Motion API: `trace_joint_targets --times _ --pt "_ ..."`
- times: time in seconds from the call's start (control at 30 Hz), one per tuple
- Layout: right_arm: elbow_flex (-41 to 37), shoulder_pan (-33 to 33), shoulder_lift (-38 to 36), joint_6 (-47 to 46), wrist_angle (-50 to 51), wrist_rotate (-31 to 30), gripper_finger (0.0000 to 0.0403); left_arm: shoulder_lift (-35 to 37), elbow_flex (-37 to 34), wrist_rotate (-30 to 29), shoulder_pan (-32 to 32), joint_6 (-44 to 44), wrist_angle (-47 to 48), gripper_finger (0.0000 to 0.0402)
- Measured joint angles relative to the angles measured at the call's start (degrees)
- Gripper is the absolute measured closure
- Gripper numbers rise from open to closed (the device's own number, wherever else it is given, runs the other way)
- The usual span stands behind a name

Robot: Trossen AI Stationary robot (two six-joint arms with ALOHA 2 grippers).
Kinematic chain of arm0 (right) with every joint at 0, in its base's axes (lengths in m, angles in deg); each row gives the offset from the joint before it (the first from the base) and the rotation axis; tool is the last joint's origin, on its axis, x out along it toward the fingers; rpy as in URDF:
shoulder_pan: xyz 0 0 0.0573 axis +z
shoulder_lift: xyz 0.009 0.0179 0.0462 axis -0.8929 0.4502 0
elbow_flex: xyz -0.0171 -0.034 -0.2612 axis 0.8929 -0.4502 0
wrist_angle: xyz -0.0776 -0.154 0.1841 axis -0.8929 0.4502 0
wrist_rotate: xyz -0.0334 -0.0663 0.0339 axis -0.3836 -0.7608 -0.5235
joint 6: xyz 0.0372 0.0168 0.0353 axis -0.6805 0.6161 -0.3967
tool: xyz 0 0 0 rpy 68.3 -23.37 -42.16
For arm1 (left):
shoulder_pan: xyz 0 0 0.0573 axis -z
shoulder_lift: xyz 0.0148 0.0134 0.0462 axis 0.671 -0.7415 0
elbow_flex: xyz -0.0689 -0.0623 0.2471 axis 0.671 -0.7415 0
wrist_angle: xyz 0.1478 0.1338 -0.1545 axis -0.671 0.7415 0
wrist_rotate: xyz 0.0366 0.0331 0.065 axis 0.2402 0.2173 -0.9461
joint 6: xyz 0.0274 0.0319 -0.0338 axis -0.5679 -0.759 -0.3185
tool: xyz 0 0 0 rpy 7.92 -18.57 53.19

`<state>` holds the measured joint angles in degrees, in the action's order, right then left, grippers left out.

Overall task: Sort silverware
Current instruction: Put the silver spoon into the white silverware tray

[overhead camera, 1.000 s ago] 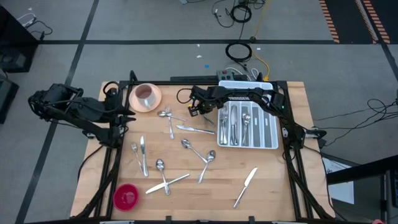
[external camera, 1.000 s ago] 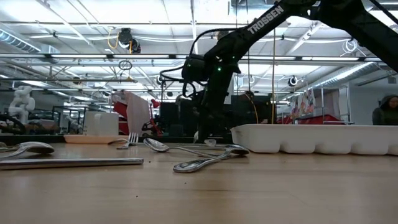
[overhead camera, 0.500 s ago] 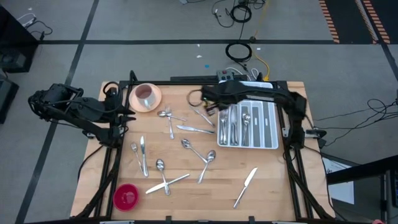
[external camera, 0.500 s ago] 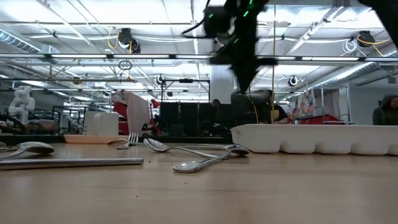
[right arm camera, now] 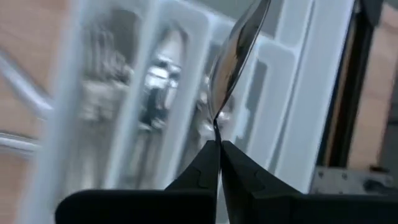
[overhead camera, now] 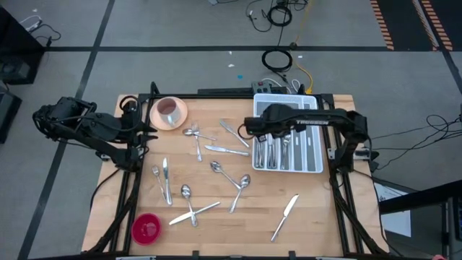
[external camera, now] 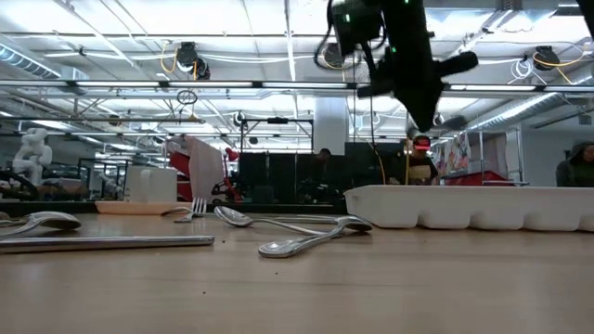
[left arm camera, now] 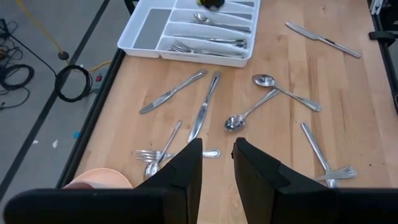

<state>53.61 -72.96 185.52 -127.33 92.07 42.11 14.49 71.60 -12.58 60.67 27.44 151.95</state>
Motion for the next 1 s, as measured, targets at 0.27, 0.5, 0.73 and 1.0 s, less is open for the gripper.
trace_joint_targets --times 0.27,0.5,0.73,1.0 --pt "-13.5 0.6 1.2 -8.1 0.1 3.9 0.0403 0.0 0.0 0.0 0.0 -0.3 0.0 0.0305" --pt "-19.5 0.8 1.2 -12.8 -1.8 5.7 0.0403 0.0 0.0 0.0 0.0 -1.8 0.0 0.0305" --pt "-19.5 0.8 1.8 -13.6 -9.1 2.1 0.0403 0.0 0.0 0.0 0.0 -1.9 0.0 0.0305" --pt "-19.5 -0.2 7.8 -11.8 -9.0 0.0 0.0403 0.0 0.0 -0.1 0.0 -1.9 0.0 0.0305"
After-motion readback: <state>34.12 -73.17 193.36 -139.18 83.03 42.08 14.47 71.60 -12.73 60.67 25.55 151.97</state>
